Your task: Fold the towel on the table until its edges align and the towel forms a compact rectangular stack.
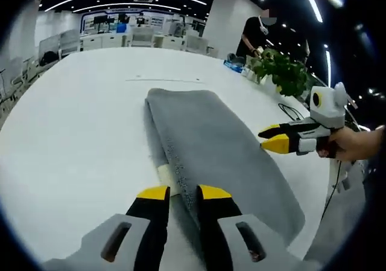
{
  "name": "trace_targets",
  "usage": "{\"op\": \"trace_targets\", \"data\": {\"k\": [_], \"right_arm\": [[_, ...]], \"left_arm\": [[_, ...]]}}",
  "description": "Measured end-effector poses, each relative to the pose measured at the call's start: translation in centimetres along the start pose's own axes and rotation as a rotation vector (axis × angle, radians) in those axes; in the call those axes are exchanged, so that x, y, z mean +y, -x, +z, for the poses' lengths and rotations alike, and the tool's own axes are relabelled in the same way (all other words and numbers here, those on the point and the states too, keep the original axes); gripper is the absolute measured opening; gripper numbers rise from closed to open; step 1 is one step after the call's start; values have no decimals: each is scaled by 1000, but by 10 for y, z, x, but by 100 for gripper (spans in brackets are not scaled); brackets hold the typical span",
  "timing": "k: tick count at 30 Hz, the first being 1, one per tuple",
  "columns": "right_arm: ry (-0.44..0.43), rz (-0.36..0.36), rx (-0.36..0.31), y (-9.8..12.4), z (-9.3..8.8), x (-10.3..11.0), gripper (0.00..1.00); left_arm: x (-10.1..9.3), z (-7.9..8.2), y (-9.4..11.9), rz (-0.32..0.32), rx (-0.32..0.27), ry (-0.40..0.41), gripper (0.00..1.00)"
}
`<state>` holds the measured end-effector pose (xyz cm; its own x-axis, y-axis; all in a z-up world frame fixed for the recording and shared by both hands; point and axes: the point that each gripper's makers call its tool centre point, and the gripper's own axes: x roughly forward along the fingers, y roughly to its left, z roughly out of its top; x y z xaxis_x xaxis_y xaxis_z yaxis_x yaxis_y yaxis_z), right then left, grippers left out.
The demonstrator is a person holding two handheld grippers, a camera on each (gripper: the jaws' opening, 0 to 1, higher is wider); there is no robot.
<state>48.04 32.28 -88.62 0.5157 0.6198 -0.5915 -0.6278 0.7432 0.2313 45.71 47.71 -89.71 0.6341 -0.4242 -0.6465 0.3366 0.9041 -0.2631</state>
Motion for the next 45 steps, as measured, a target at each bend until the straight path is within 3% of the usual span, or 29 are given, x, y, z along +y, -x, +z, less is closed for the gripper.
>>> {"op": "trace_targets", "data": {"k": [4,6,9,13,18,22,25,29,36,40,45], "right_arm": [[-29,-12,-16,0,-5,-1,20],[-29,-33,-24,-1,-4,-5,20],[-28,-45,-41,-2,0,-7,19],[-24,-38,-30,-5,-1,-5,17],[-17,-46,-15,-7,-8,-4,15],[-17,-32,4,-11,-17,-2,15],[-27,-25,3,-12,-19,0,15],[-5,-20,3,-15,-21,1,13],[-10,-4,-27,-16,-21,4,6],[104,-18,-3,-17,-20,4,5],[94,-23,-7,-15,-22,1,4]], "left_arm": [[-6,3,-5,-41,-21,43,16],[3,-5,-8,12,21,109,12],[-2,0,-11,-18,-35,177,6],[-7,3,-5,-12,-58,122,4],[-6,12,5,51,-116,94,3],[3,1,5,143,-87,59,3],[5,-9,1,170,-65,52,3],[7,-10,-1,191,-69,20,5],[8,-11,-1,149,-86,11,4],[6,-10,-2,140,-82,-10,3],[3,-10,-4,119,-73,-21,3]]}}
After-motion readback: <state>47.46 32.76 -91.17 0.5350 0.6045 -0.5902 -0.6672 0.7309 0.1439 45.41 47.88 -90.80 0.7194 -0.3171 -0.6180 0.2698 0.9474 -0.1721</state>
